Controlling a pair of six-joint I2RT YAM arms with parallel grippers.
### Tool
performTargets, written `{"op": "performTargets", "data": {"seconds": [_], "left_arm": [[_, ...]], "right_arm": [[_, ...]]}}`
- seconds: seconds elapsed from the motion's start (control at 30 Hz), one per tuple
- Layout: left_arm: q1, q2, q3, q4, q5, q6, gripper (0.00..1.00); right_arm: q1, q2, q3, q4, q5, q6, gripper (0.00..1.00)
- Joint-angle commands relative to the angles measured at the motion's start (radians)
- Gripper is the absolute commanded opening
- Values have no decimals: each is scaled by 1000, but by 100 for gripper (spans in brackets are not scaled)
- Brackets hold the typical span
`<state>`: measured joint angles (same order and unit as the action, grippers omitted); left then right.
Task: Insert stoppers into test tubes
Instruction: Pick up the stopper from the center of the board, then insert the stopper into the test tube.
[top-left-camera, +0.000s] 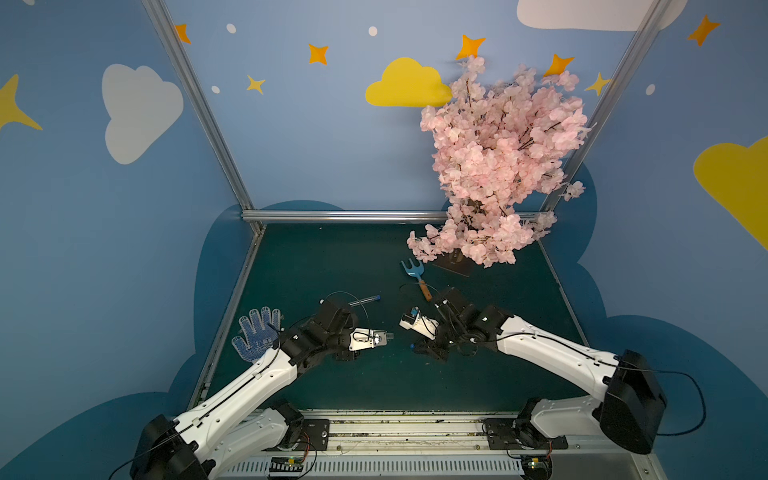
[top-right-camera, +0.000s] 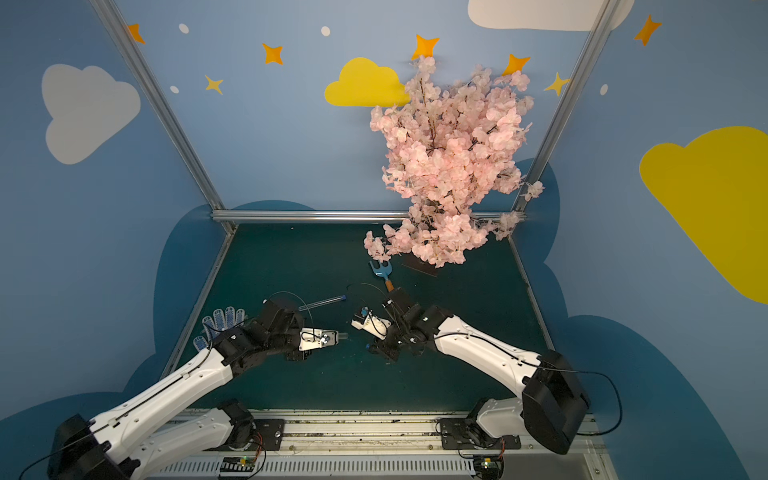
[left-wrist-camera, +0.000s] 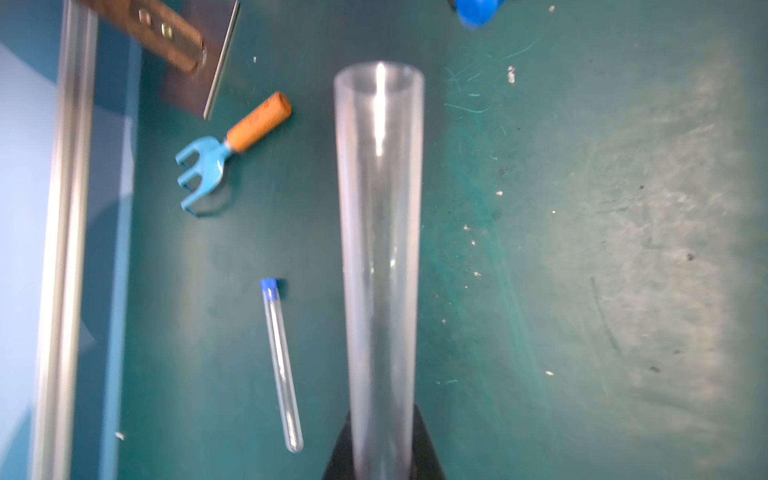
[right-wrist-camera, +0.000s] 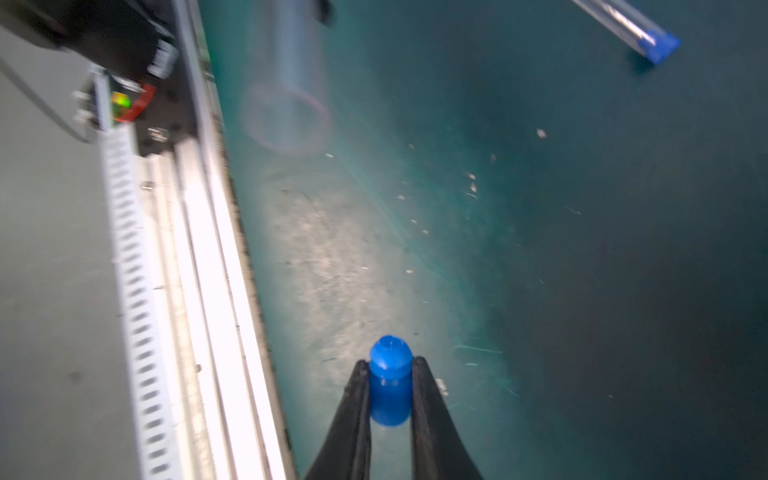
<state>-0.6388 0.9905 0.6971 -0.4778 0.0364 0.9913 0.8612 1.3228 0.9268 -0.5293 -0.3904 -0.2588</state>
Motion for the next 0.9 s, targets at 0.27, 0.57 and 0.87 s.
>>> {"op": "performTargets", "data": {"seconds": [0.27, 0.57, 0.87], "left_arm": [[-56, 23, -72, 277, -7, 317, 3], [-78, 19, -100, 329, -21, 373, 3], [-80, 7, -113, 336, -34, 407, 2]], "right_arm": [[-11, -9, 48, -59, -199, 1, 5], [-14, 31, 79, -18, -223, 22, 5], [-17, 49, 90, -8, -223, 24, 4]]}}
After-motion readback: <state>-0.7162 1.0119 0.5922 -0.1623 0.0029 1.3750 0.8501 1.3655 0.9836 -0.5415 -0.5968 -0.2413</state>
